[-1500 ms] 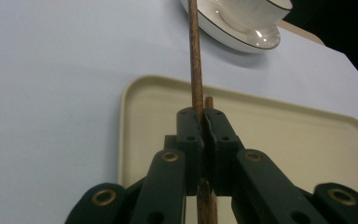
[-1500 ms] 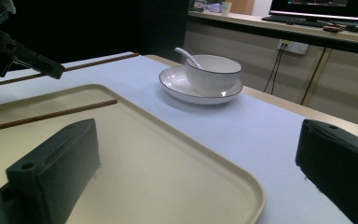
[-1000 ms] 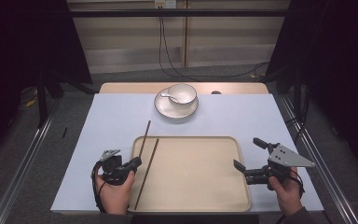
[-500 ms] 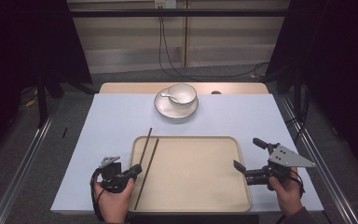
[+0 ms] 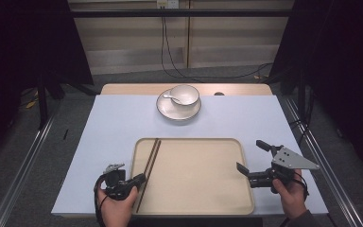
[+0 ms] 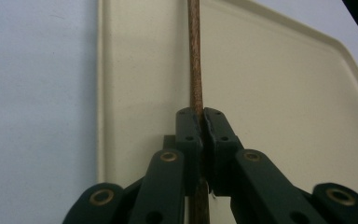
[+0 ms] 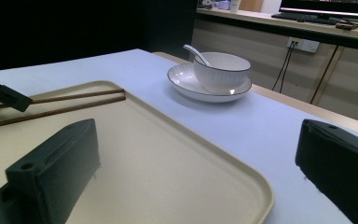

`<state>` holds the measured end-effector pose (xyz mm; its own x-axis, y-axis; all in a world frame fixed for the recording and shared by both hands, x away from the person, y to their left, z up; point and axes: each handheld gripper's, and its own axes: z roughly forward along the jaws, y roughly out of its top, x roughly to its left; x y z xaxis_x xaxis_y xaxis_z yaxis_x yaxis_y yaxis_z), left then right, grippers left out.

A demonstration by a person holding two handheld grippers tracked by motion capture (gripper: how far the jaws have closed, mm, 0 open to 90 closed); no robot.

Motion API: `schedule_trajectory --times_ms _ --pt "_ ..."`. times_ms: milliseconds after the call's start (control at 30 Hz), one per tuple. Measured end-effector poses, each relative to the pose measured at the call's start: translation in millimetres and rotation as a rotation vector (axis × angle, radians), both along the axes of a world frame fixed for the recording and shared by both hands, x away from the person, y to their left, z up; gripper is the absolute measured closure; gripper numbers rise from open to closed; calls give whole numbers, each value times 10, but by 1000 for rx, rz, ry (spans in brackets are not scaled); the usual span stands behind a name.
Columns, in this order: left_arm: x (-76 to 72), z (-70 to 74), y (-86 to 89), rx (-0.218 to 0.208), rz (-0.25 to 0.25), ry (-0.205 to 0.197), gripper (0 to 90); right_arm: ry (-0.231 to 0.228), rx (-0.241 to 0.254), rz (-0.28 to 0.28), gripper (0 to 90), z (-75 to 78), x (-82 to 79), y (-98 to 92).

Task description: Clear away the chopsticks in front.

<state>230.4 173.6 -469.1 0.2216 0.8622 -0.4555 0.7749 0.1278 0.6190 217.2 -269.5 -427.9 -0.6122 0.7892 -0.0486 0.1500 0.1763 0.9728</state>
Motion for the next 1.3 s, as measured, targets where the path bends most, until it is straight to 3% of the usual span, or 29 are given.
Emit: schedule_trajectory --times_ms 200,300,367,700,900,933,1133,1167,1300 --pt "6 -17 1 26 11 14 849 -1 -8 10 0 -1 5 -2" --pt "15 -35 -21 61 16 10 840 1 -7 13 0 -1 5 -3" --pt "25 -42 -24 41 7 26 837 1 -6 14 0 -1 7 0" --pt "42 -27 -29 55 1 -4 771 3 -11 13 0 -6 5 8" --pt "60 22 -21 32 8 -44 669 3 -8 8 0 0 -11 -8" --pt "81 53 -23 28 0 -70 645 2 -11 12 0 0 -15 -13" --pt "128 161 -33 8 -34 -116 567 3 -11 10 0 3 -24 -14" --pt "150 198 -30 1 -41 -153 544 6 -11 10 0 1 -24 -9" --pt "199 281 -2 -14 -70 -225 461 10 -13 14 0 0 -25 -7"
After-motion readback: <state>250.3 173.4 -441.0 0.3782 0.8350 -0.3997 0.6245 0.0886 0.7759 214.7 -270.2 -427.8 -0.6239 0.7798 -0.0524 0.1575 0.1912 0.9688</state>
